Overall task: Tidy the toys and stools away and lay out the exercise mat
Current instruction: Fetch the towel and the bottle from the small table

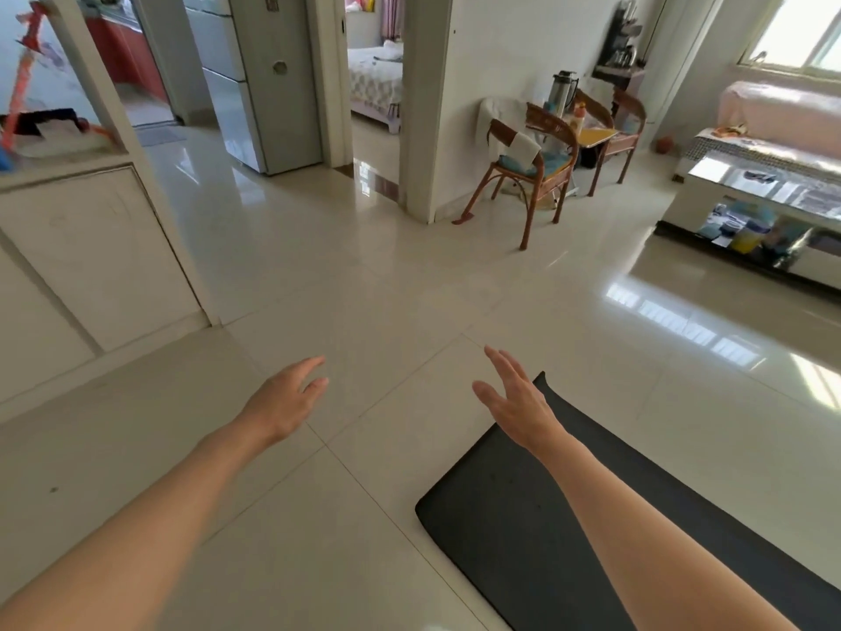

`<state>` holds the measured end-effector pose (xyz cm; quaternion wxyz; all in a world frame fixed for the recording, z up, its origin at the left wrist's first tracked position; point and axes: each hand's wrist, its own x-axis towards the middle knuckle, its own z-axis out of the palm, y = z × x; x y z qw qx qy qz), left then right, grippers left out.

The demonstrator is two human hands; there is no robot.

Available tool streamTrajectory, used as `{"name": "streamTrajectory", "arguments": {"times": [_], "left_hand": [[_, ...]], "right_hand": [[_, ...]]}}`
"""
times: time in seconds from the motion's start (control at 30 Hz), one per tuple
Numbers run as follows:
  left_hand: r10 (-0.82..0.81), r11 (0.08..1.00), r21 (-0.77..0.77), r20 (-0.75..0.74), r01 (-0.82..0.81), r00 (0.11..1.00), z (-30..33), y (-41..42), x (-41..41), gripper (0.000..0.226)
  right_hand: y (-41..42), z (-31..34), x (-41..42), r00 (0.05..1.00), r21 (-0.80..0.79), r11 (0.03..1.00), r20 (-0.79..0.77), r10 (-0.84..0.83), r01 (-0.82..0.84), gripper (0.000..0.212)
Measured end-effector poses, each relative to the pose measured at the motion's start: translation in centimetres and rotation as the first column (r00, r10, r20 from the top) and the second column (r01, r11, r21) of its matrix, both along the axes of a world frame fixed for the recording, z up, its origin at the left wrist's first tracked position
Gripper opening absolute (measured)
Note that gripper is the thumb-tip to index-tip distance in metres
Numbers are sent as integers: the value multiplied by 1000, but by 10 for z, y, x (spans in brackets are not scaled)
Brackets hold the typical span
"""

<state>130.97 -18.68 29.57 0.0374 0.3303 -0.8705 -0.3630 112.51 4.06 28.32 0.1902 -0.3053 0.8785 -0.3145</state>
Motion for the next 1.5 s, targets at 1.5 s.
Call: {"name": "streamTrajectory", "arguments": {"times": [1.5], "left_hand": [[-637, 760, 135, -41, 636, 770, -11, -465, -792, 48]], "right_hand": [[-419, -26, -606, 771, -144, 758, 117, -626, 637, 57]]}}
